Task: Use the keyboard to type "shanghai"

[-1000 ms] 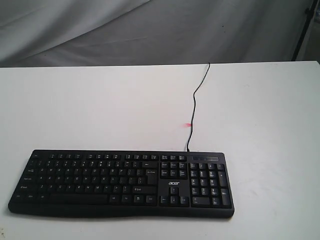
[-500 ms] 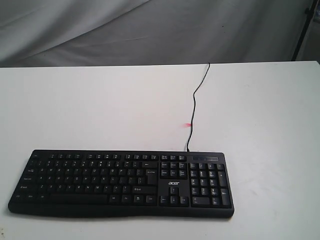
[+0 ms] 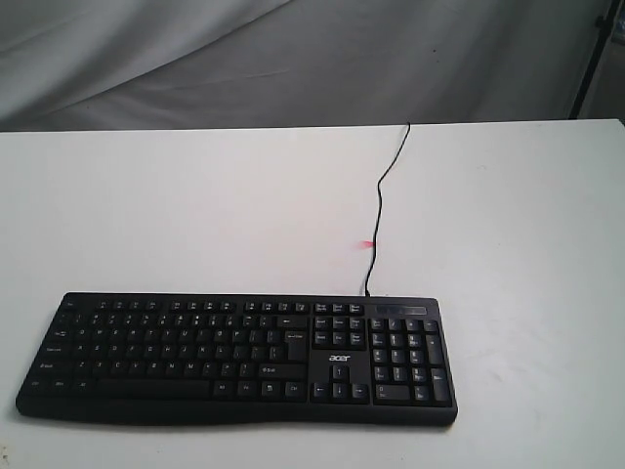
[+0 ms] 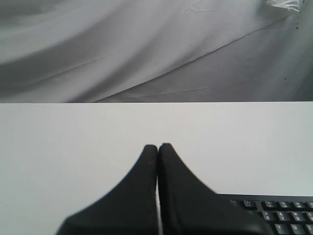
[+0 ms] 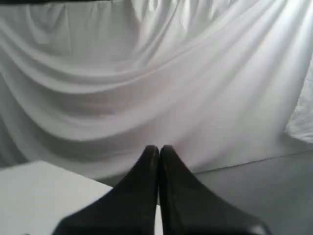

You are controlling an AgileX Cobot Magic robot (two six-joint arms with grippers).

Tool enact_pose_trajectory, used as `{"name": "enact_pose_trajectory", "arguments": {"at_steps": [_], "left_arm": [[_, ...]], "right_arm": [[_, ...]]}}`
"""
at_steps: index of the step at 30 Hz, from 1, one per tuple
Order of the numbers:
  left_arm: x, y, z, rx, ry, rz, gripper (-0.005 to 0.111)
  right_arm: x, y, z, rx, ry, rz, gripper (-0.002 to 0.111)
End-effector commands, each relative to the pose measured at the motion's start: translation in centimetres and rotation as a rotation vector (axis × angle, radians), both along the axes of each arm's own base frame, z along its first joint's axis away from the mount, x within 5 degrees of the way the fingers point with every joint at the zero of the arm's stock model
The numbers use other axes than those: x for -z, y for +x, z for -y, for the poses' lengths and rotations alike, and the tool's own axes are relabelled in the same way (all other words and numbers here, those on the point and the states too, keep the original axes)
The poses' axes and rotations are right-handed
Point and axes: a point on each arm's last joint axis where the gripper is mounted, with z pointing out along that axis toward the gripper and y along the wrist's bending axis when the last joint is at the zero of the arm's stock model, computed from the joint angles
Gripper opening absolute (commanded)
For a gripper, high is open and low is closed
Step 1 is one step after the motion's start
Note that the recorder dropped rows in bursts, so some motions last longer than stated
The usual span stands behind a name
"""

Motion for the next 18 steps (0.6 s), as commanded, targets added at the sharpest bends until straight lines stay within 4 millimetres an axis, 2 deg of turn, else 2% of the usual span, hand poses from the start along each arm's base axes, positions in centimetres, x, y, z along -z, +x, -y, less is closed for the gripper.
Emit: {"name": "enact_pose_trajectory", "arguments": {"at_steps": [1, 5, 9, 18], "left_arm": [[0.0, 0.0, 0.0, 0.004, -0.005, -0.001, 0.001], [0.0, 0.0, 0.0, 0.004, -0.005, -0.001, 0.001], [0.0, 0.0, 0.0, 0.004, -0.005, -0.001, 0.001], [0.0, 0.0, 0.0, 0.004, -0.005, -0.001, 0.001]], "right_arm": [[1.5, -0.5, -0.3, 0.088, -0.328, -0.020, 0.000], [1.8, -1.0, 0.4, 0.190, -0.238, -0.073, 0.000], [2.2, -1.6, 1.0, 0.232, 0.006, -0.148, 0.000], [3.1, -1.5, 1.6, 0.296, 0.075, -0.258, 0.000]]}}
